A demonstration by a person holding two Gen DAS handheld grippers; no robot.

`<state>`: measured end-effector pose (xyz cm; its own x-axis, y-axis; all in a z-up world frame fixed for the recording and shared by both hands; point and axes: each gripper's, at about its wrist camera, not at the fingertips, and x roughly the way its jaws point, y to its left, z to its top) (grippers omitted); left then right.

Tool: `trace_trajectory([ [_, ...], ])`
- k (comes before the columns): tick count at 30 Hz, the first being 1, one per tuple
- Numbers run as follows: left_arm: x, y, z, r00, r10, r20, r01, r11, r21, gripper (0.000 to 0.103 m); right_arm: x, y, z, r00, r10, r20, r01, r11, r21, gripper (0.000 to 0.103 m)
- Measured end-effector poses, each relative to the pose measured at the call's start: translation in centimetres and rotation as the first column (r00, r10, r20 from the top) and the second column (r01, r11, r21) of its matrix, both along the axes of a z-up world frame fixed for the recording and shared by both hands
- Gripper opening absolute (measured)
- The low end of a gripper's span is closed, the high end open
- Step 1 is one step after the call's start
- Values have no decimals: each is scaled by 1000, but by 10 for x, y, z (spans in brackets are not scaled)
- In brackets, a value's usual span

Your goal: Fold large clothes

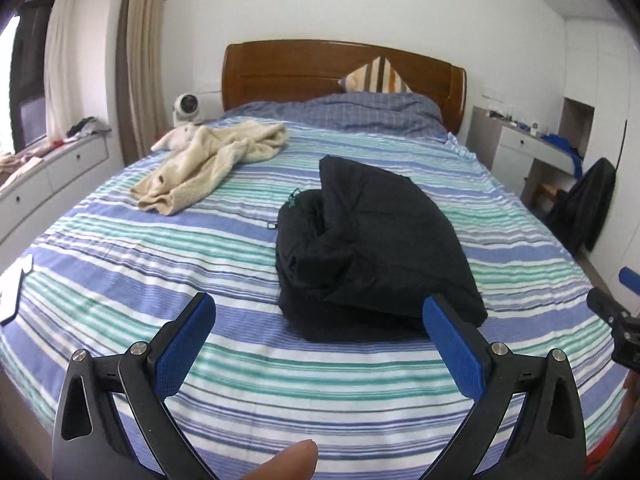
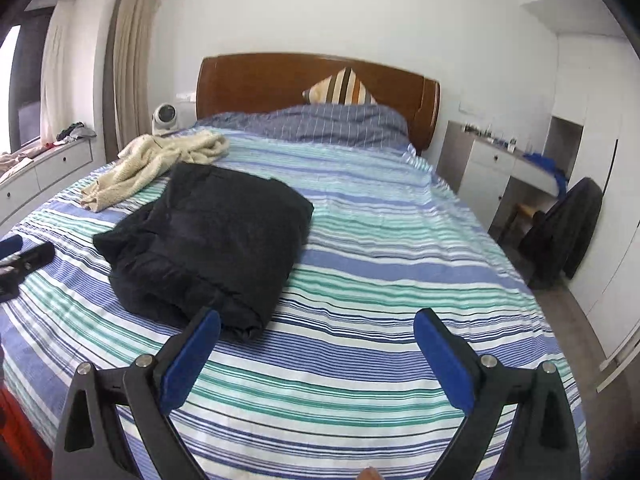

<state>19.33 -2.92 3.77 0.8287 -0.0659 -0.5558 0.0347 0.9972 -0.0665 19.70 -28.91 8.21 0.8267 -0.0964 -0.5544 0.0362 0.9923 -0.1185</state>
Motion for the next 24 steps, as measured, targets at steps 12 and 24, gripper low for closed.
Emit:
trace_trajectory([
  [12,-22,-7,13,998,46,47,-49,997,61,103,-18,4,3,999,-55,-3,55,999,2,99],
  [24,-28,-17,16,1000,28,-10,-27,998,62,103,-30,4,5,998,-38,-51,41,998,49,99],
])
